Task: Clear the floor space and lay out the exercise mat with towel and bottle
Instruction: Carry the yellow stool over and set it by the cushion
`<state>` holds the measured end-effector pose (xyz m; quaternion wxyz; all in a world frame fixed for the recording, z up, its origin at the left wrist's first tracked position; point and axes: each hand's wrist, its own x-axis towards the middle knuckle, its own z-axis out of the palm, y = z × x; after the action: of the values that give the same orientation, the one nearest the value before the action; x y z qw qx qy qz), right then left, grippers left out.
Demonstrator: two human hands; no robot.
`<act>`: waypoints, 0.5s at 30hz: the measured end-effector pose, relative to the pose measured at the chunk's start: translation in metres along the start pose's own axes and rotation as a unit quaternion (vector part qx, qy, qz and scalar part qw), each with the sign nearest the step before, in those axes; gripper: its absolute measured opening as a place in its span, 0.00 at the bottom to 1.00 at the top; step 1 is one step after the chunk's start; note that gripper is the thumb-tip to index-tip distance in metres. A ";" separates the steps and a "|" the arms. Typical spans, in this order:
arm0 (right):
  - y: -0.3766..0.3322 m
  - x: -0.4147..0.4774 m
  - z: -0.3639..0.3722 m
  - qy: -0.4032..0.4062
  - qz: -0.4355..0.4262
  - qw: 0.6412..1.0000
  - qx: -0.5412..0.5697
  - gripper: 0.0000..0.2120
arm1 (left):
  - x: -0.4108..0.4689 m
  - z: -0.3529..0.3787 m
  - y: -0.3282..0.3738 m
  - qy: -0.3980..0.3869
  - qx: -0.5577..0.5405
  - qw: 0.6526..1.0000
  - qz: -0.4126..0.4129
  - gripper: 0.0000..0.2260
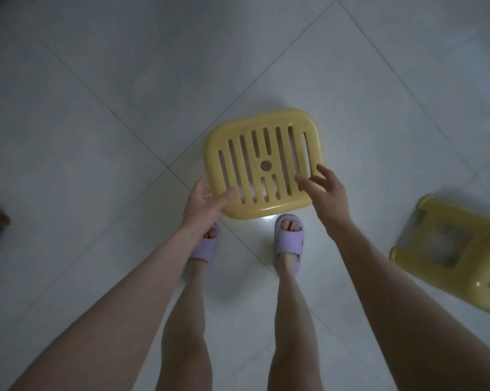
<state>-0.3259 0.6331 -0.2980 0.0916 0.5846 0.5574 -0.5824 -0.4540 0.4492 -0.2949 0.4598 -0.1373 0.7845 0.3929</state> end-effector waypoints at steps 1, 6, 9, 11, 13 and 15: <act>0.000 0.007 -0.005 -0.006 -0.005 1.000 -0.012 0.36 | 0.001 0.008 0.001 0.009 -0.015 1.000 -0.001 0.28; 0.008 0.051 -0.016 -0.038 -0.028 0.995 -0.083 0.43 | 0.027 0.036 -0.015 0.064 -0.056 0.996 -0.011 0.33; 0.014 0.076 -0.014 -0.045 -0.036 0.992 -0.110 0.43 | 0.049 0.038 -0.032 0.081 -0.052 0.995 -0.035 0.48; 0.018 0.090 -0.011 -0.041 -0.036 0.992 -0.116 0.48 | 0.060 0.039 -0.041 0.087 -0.050 0.994 -0.048 0.48; 0.023 0.106 -0.006 -0.036 -0.031 0.991 -0.121 0.52 | 0.074 0.041 -0.049 0.079 -0.069 0.993 -0.052 0.49; 0.030 0.121 0.000 -0.027 -0.037 0.991 -0.125 0.50 | 0.088 0.045 -0.057 0.074 -0.085 0.992 -0.047 0.51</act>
<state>-0.3393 0.6882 -0.4093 0.1572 0.5314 0.6444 -0.5269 -0.4412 0.4585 -0.4081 0.4050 -0.2416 0.7731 0.4242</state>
